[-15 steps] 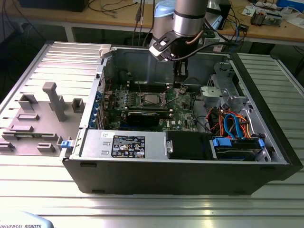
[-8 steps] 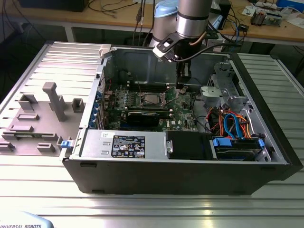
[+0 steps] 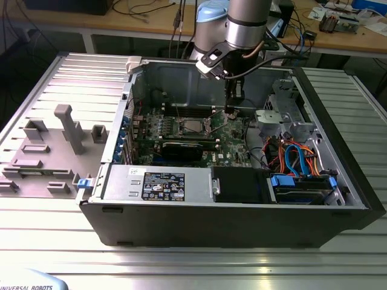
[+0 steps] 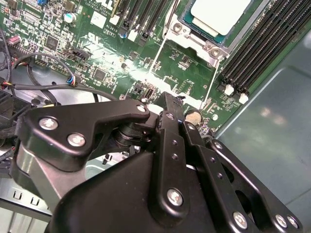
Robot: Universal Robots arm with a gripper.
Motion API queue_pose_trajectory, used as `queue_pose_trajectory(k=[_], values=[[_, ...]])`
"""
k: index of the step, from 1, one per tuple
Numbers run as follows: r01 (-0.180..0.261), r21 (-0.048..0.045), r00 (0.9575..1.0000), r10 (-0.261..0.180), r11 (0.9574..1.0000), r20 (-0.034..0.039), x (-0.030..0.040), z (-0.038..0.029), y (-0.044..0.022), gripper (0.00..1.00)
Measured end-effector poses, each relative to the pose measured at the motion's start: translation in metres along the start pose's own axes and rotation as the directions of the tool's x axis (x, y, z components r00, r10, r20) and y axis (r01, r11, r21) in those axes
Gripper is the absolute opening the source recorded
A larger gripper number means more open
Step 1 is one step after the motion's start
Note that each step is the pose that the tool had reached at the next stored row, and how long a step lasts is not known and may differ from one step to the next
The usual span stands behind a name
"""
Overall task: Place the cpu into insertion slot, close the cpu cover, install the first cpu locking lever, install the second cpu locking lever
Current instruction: 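Close the cpu cover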
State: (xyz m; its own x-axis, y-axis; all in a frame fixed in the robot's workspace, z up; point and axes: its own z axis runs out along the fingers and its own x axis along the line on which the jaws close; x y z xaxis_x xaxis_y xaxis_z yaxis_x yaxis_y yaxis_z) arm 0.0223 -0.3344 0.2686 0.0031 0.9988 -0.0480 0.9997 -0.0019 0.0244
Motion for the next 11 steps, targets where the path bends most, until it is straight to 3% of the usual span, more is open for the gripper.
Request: queue_pose_trajectory(k=[11], values=[[0.000,0.0000,1.0000,0.000,1.0000,-0.0002,0.0000,0.0002,0.0009,0.11]])
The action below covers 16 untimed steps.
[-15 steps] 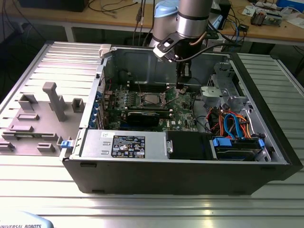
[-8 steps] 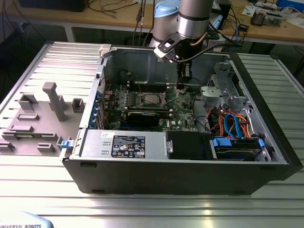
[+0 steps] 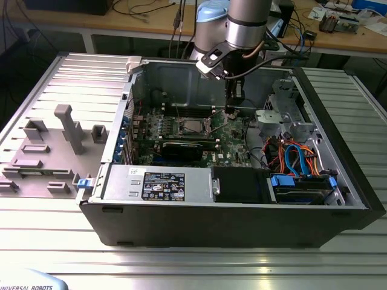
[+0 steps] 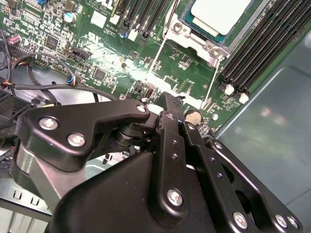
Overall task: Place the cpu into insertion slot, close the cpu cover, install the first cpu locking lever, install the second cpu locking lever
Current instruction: 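Close the cpu cover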
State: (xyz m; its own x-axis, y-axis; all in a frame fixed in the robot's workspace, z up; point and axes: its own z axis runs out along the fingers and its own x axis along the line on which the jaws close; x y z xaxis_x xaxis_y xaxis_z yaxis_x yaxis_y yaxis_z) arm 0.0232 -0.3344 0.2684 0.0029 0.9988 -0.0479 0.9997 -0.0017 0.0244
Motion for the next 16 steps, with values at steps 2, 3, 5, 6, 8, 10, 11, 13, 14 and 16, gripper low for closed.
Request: queue_pose_trajectory(k=[2,3,5,6,8,10,11,13,14,16], values=[[0.000,-0.0001,1.0000,0.000,1.0000,0.0000,0.0001,0.0008,0.0030,0.11],[0.000,0.0000,1.0000,0.000,1.0000,0.0000,0.0001,0.0014,0.0052,0.11],[0.000,0.0000,1.0000,0.000,1.0000,0.0001,0.0002,0.0034,0.0100,0.11],[0.000,-0.0001,1.0000,0.000,1.0000,0.0001,0.0002,0.0040,0.0109,0.11],[0.000,-0.0001,1.0000,0.000,1.0000,0.0001,0.0003,0.0052,0.0125,0.11],[0.000,0.0001,1.0000,0.000,1.0000,0.0004,0.0003,0.0059,0.0131,0.11],[0.000,0.0001,1.0000,0.000,1.0000,0.0004,0.0003,0.0060,0.0131,0.11],[0.000,0.0000,1.0000,0.000,1.0000,0.0001,0.0003,0.0063,0.0132,0.11],[0.000,0.0000,1.0000,0.000,1.0000,0.0001,0.0003,0.0063,0.0132,0.11],[0.000,0.0000,1.0000,0.000,1.0000,0.0001,0.0003,0.0063,0.0132,0.11]])
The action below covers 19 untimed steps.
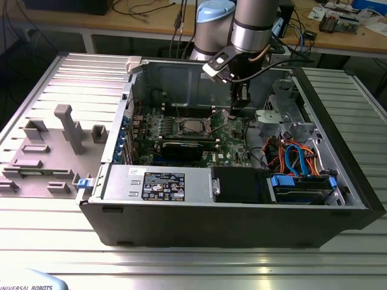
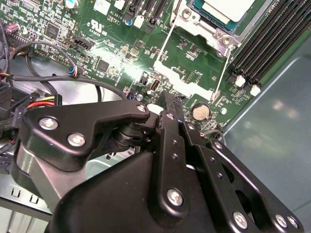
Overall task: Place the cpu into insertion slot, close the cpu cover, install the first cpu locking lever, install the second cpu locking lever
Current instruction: 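Close the cpu cover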
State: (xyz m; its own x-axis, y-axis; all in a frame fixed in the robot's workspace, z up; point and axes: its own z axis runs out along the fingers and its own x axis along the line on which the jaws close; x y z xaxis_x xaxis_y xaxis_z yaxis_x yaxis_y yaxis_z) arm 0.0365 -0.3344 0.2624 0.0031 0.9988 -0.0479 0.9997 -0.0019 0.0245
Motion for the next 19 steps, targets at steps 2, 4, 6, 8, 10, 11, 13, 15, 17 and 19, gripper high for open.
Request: queue_pose_trajectory(k=[2,4,6,8,10,11,13,15,17,19], values=[[0.000,0.0000,1.0000,0.000,1.0000,0.0001,0.0000,0.0000,0.0000,0.11],[0.000,0.0000,1.0000,0.000,1.0000,0.0000,0.0000,0.0000,0.0000,0.11],[0.000,0.0000,1.0000,0.000,1.0000,0.0000,0.0000,0.0001,0.0000,0.11],[0.000,0.0001,1.0000,0.000,1.0000,-0.0004,0.0000,0.0006,0.0011,0.11],[0.000,0.0004,1.0000,0.000,1.0000,-0.0001,0.0002,0.0013,0.0034,0.11],[0.000,0.0004,1.0000,0.000,1.0000,0.0000,0.0005,0.0019,0.0042,0.11],[0.000,0.0004,1.0000,0.000,1.0000,0.0000,0.0011,0.0035,0.0056,0.11],[0.001,0.0005,1.0000,-0.001,1.0000,0.0001,0.0015,0.0059,0.0059,0.11],[0.003,0.0004,1.0000,-0.003,1.0000,0.0000,0.0019,0.0097,0.0060,0.11],[0.007,0.0003,1.0000,-0.007,1.0000,0.0000,0.0023,0.0149,0.0059,0.11]])
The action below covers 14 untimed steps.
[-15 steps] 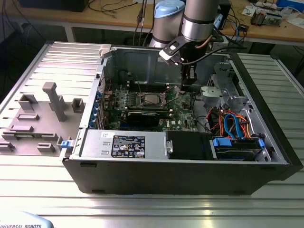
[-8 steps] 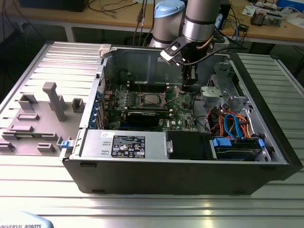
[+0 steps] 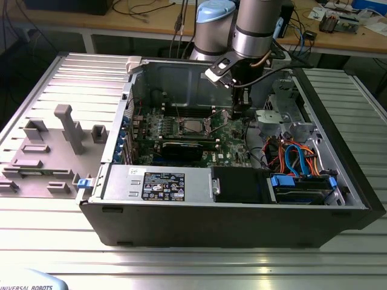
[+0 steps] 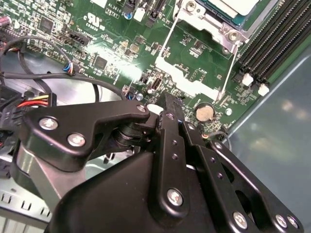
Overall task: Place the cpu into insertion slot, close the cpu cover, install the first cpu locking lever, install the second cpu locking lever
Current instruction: 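Close the cpu cover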
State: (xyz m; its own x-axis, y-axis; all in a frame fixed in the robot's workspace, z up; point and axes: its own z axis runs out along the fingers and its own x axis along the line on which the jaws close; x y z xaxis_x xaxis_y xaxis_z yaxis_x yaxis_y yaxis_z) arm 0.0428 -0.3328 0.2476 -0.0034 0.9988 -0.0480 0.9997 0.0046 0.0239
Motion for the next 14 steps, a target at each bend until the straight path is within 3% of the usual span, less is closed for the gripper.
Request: queue_pose_trajectory(k=[2,5,14], values=[[0.002,0.0002,1.0000,-0.002,1.0000,0.0001,0.0002,0.0021,-0.0014,0.11],[0.005,0.0000,1.0000,-0.005,1.0000,-0.0016,0.0002,0.0020,-0.0092,0.11],[0.005,0.0001,1.0000,-0.005,1.0000,-0.0025,0.0005,0.0020,-0.0098,0.11]])
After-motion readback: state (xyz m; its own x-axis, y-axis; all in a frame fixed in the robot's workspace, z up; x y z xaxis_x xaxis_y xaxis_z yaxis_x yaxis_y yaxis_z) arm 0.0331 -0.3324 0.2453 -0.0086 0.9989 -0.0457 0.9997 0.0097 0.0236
